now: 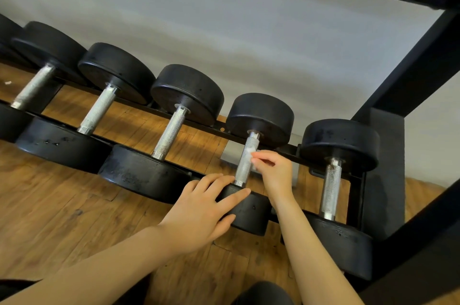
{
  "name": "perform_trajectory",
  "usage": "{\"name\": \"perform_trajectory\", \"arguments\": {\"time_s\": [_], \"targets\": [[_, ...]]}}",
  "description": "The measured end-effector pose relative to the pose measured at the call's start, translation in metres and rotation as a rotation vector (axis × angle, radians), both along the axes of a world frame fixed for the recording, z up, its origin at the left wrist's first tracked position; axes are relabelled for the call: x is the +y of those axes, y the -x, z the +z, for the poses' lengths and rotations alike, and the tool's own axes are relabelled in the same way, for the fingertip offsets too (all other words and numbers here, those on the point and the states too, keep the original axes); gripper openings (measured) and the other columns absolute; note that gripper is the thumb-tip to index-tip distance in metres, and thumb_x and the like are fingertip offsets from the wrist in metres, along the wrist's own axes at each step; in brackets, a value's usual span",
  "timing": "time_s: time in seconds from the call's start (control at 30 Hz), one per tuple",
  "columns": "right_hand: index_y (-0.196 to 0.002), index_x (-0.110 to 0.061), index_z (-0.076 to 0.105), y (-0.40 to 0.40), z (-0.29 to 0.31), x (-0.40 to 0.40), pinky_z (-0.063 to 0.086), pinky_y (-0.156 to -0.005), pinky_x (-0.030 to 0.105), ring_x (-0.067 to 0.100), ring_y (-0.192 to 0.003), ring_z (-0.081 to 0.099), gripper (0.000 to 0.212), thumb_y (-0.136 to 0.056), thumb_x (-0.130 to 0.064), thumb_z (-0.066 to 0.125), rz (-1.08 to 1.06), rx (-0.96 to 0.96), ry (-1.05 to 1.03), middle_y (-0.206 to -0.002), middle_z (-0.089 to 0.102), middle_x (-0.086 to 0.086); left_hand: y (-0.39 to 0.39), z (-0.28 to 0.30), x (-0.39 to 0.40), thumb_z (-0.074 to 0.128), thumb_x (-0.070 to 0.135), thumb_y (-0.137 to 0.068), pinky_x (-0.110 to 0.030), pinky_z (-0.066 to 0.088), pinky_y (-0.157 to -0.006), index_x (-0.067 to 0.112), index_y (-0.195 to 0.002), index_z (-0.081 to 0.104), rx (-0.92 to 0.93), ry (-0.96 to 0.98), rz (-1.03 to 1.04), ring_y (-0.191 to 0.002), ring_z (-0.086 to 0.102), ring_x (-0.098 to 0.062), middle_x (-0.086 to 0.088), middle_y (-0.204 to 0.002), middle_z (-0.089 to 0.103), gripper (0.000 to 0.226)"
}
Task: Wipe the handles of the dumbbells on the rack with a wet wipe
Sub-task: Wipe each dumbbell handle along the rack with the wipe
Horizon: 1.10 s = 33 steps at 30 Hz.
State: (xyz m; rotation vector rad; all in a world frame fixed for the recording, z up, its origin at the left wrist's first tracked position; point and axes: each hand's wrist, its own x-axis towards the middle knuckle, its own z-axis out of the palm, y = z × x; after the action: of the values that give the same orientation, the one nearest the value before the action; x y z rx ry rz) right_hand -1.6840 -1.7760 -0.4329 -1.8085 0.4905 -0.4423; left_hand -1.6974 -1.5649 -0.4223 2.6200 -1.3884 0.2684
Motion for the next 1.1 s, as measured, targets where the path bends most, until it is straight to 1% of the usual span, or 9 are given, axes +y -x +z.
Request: {"name": "perform_trajectory", "arguments": {"time_s": [0.1,0.2,0.27,0.33,0.43,0.67,0.87,1.03,1.1], "targets": [[-0.1,-0.018,0.073,0.003,-0.003,-0.003,0.047,-0.07,0.006,0.001,-0.091,0.061,0.017,-0.088,-0.008,0.067,0.039,0.02,0.015,-0.096,0.066,-0.013,-0.001,-0.001,0.0,0.034,0.05,-0.092,-0.037,0.053,-0.087,0.035,-0.141,0.043,-0.007,-0.006,-0.001,-0.121,0.056,-0.021,0.0,-0.135,0.056,0.052],[-0.103,-0.016,0.073,-0.008,0.0,-0.006,0.048,-0.078,0.011,0.003,-0.094,0.062,0.018,-0.087,-0.009,0.068,-0.031,-0.017,0.026,-0.1,0.067,-0.008,0.0,-0.001,0.0,0.035,0.049,-0.092,-0.037,0.053,-0.087,0.035,-0.142,0.042,-0.003,0.001,-0.002,-0.122,0.055,-0.021,-0.001,-0.136,0.055,0.052],[-0.102,-0.019,0.072,-0.01,0.001,-0.003,0.049,-0.079,0.012,0.002,-0.093,0.062,0.018,-0.088,-0.009,0.068,-0.081,-0.042,0.001,-0.097,0.066,-0.012,0.0,-0.001,0.0,0.035,0.049,-0.092,-0.037,0.053,-0.087,0.034,-0.142,0.042,0.006,0.008,0.0,-0.123,0.054,-0.021,-0.001,-0.136,0.054,0.052],[-0.098,-0.023,0.071,-0.005,-0.002,-0.001,0.051,-0.076,0.011,0.002,-0.092,0.063,0.018,-0.088,-0.009,0.067,-0.056,-0.036,-0.055,-0.095,0.066,-0.015,0.0,-0.002,0.0,0.035,0.049,-0.092,-0.038,0.053,-0.088,0.035,-0.142,0.042,0.011,0.01,0.001,-0.123,0.054,-0.021,-0.001,-0.136,0.054,0.052],[-0.092,-0.028,0.071,0.007,-0.008,0.0,0.053,-0.08,0.018,0.004,-0.093,0.064,0.018,-0.087,-0.011,0.068,0.014,0.047,-0.107,-0.096,0.068,-0.015,-0.001,-0.002,0.0,0.034,0.05,-0.093,-0.038,0.053,-0.088,0.035,-0.143,0.04,0.009,-0.003,-0.001,-0.123,0.054,-0.021,0.0,-0.137,0.054,0.053],[-0.095,-0.027,0.071,-0.002,-0.001,-0.002,0.048,-0.078,0.012,0.0,-0.093,0.061,0.016,-0.087,-0.012,0.069,0.001,0.015,0.072,-0.096,0.064,-0.017,0.0,-0.001,-0.001,0.032,0.051,-0.093,-0.036,0.053,-0.087,0.036,-0.142,0.041,-0.002,-0.007,0.006,-0.123,0.054,-0.021,0.0,-0.137,0.054,0.052],[-0.092,-0.018,0.075,0.013,-0.003,-0.004,0.048,-0.08,0.014,0.004,-0.094,0.06,0.011,-0.086,-0.01,0.07,0.218,0.115,0.185,-0.097,0.064,-0.011,0.0,-0.001,-0.001,0.032,0.05,-0.093,-0.037,0.053,-0.086,0.035,-0.142,0.041,-0.009,-0.01,0.006,-0.122,0.055,-0.022,-0.001,-0.136,0.055,0.052],[-0.097,-0.017,0.075,-0.002,0.002,-0.005,0.05,-0.088,0.023,0.008,-0.098,0.06,0.014,-0.085,-0.011,0.071,0.051,0.069,0.178,-0.104,0.067,-0.003,0.001,0.0,-0.001,0.033,0.05,-0.093,-0.037,0.053,-0.086,0.035,-0.142,0.041,-0.005,-0.006,0.013,-0.122,0.054,-0.022,-0.001,-0.136,0.054,0.052],[-0.097,-0.016,0.075,0.0,0.004,-0.002,0.048,-0.085,0.014,0.005,-0.096,0.059,0.014,-0.086,-0.01,0.07,0.05,0.06,0.184,-0.104,0.066,-0.005,0.001,0.0,-0.001,0.033,0.05,-0.093,-0.037,0.053,-0.086,0.035,-0.142,0.04,-0.007,-0.004,0.016,-0.123,0.054,-0.022,-0.001,-0.136,0.054,0.052]]}}
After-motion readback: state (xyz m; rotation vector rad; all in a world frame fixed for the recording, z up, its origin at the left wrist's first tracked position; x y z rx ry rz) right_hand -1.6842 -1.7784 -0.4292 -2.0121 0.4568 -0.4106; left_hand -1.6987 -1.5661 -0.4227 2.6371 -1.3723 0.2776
